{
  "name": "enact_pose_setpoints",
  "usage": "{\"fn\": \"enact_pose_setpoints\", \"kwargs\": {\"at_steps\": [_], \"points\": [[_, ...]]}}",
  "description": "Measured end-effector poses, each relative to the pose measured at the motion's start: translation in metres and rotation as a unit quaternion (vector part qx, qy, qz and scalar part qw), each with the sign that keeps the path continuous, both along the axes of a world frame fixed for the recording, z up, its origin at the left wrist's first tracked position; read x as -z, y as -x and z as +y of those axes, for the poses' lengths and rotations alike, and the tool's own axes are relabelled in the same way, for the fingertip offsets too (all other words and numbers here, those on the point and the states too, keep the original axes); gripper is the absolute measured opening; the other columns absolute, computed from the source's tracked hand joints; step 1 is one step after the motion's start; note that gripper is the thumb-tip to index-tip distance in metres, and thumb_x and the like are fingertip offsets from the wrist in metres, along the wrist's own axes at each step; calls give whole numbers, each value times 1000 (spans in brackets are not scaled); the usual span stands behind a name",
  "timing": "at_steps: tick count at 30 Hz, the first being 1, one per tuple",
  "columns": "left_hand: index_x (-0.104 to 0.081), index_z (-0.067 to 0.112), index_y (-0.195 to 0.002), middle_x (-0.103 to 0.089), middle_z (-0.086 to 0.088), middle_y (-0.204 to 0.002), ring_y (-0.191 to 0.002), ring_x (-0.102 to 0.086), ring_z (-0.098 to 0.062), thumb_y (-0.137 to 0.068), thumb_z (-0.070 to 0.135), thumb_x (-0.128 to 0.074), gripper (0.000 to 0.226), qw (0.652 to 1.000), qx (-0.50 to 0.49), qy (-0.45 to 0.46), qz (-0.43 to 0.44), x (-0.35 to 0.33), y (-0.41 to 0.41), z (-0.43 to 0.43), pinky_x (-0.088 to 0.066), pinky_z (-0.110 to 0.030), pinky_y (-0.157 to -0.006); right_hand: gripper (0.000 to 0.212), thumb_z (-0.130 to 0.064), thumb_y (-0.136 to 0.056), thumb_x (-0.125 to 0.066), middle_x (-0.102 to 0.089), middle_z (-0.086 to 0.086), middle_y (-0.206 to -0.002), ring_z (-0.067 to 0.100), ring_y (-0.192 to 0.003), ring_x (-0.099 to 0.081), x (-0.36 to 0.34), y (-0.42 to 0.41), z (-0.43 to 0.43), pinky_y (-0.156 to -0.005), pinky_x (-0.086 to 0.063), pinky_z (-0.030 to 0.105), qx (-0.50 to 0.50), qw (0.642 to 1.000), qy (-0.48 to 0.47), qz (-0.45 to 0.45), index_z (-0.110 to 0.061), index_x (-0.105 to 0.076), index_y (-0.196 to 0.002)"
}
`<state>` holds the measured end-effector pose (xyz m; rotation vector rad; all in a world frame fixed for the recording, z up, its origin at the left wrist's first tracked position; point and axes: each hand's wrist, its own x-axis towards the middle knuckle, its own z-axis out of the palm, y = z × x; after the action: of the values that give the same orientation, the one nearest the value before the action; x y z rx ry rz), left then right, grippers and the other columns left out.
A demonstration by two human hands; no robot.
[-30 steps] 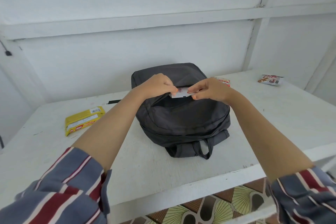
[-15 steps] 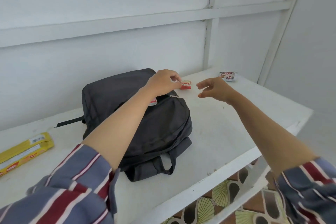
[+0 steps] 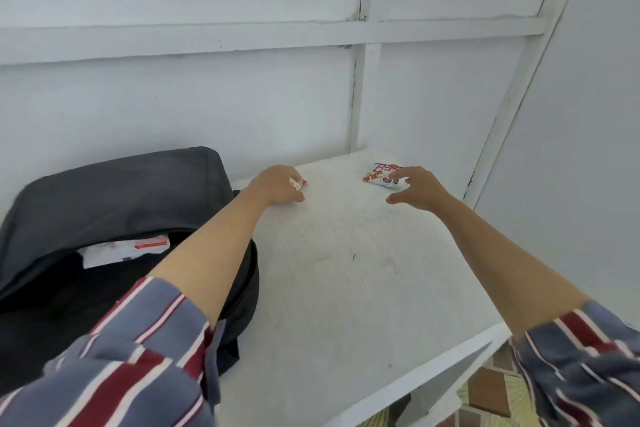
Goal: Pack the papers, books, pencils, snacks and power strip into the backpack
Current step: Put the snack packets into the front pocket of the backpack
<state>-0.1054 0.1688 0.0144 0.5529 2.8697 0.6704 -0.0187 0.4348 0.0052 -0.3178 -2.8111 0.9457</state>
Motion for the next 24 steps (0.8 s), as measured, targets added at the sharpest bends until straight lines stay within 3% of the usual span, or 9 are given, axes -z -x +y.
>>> {"fn": "enact_pose_setpoints", "kwargs": {"at_steps": [6, 11, 15, 20, 24], "points": [[-57, 18, -122, -47, -4, -131, -114, -49, -22, -76, 20, -73, 49, 998, -41, -35, -34, 24, 35, 17, -40, -25, -81, 56, -14, -74, -75, -44, 6, -138, 22, -128, -39, 21, 45, 22, -93, -31, 25, -19, 999, -17, -29, -15, -54, -126], [-47, 27, -131, -36, -7, -133, -122, -41, -28, -75, 28, -73, 62, 996, -86, 2, -28, 38, 68, 25, -42, -37, -98, 56, -14, -71, -77, -47, 4, -133, 20, -121, -44, 33, 81, 34, -94, -37, 30, -11, 999, -22, -22, -16, -56, -123], [-40, 28, -136, -30, -8, -138, -126, -38, -30, -75, 32, -74, 69, 994, -95, 13, -56, 44, 86, 31, -38, -40, -102, 63, -25, -70, -78, -45, 2, -138, 21, -123, -44, 36, 106, 44, -98, -36, 33, -13, 995, -82, -54, -21, -54, -128], [-40, 24, -138, -28, -9, -137, -119, -46, -31, -72, 25, -78, 76, 992, -71, 45, -92, 52, 94, 31, -44, -36, -94, 68, -39, -75, -72, -41, 6, -140, 27, -127, -41, 41, 123, 49, -106, -31, 38, -25, 980, -140, -137, -33, -43, -136], [-44, 21, -136, -29, -10, -134, -110, -50, -30, -75, 11, -69, 66, 995, -61, 50, -62, 51, 90, 30, -45, -30, -80, 57, -37, -78, -69, -43, 5, -136, 28, -123, -42, 42, 124, 44, -101, -31, 37, -19, 980, -146, -138, -40, -48, -130]]}}
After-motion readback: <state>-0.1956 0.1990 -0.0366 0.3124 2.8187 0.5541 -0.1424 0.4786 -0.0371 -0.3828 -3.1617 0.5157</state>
